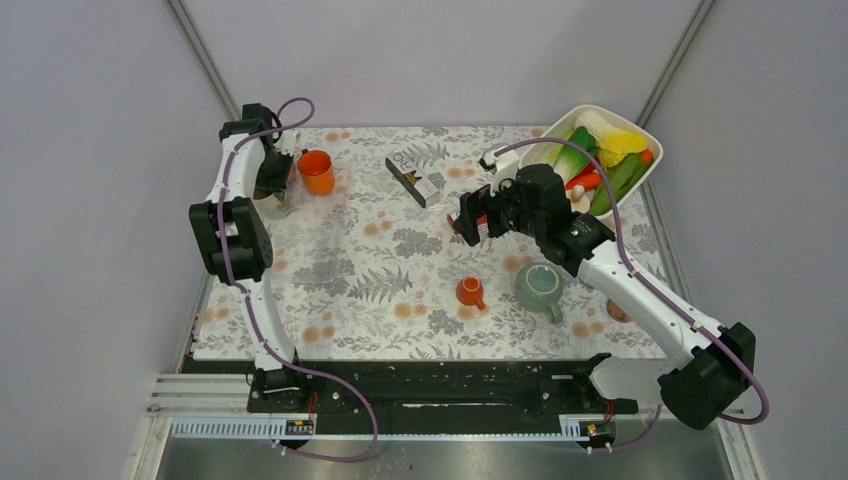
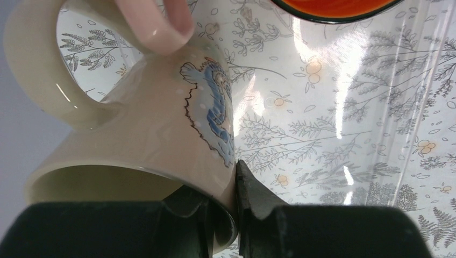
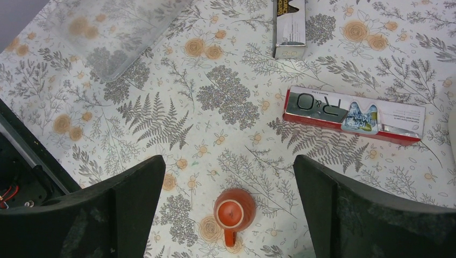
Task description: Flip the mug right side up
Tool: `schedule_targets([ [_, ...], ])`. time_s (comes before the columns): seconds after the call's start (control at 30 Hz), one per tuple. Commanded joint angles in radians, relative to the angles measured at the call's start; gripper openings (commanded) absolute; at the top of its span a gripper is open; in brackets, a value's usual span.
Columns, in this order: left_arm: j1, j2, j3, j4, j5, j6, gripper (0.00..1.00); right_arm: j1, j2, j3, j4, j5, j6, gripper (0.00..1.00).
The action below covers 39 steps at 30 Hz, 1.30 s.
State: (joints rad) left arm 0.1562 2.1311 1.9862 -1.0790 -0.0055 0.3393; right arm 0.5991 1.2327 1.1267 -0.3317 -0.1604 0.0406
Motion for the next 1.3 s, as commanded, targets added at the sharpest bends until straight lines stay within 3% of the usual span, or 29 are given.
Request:
schedule_targets([
  [0.0, 0.006, -0.051, 0.058, 0.006, -0.043, 0.010, 0.00, -0.003, -0.025, 0.016, 0.014, 0.030, -0.024, 0.99],
  [0.5, 0.006, -0.075, 0.054, -0.073, -0.034, 0.045, 0.08, -0.003, -0.017, 0.019, -0.001, 0.019, -0.018, 0.99],
  [0.7, 0.006, -0.037, 0.068, -0.073, -0.045, 0.044, 0.26, -0.004, -0.020, 0.013, -0.001, 0.018, -0.018, 0.99],
  [0.83, 0.006, -0.036, 0.075, -0.058, -0.032, 0.036, 0.51, -0.003, -0.028, 0.010, -0.010, 0.021, -0.023, 0.99],
  [1.07, 0.006, -0.089, 0.085, -0.029, 0.000, 0.029, 0.61, -0.004, -0.023, 0.005, -0.033, 0.021, -0.026, 0.99],
  [1.27, 0.006, -0.207, 0.034, -0.017, 0.050, 0.042, 0.72, -0.003, 0.004, -0.022, -0.156, 0.052, 0.010, 0.99],
])
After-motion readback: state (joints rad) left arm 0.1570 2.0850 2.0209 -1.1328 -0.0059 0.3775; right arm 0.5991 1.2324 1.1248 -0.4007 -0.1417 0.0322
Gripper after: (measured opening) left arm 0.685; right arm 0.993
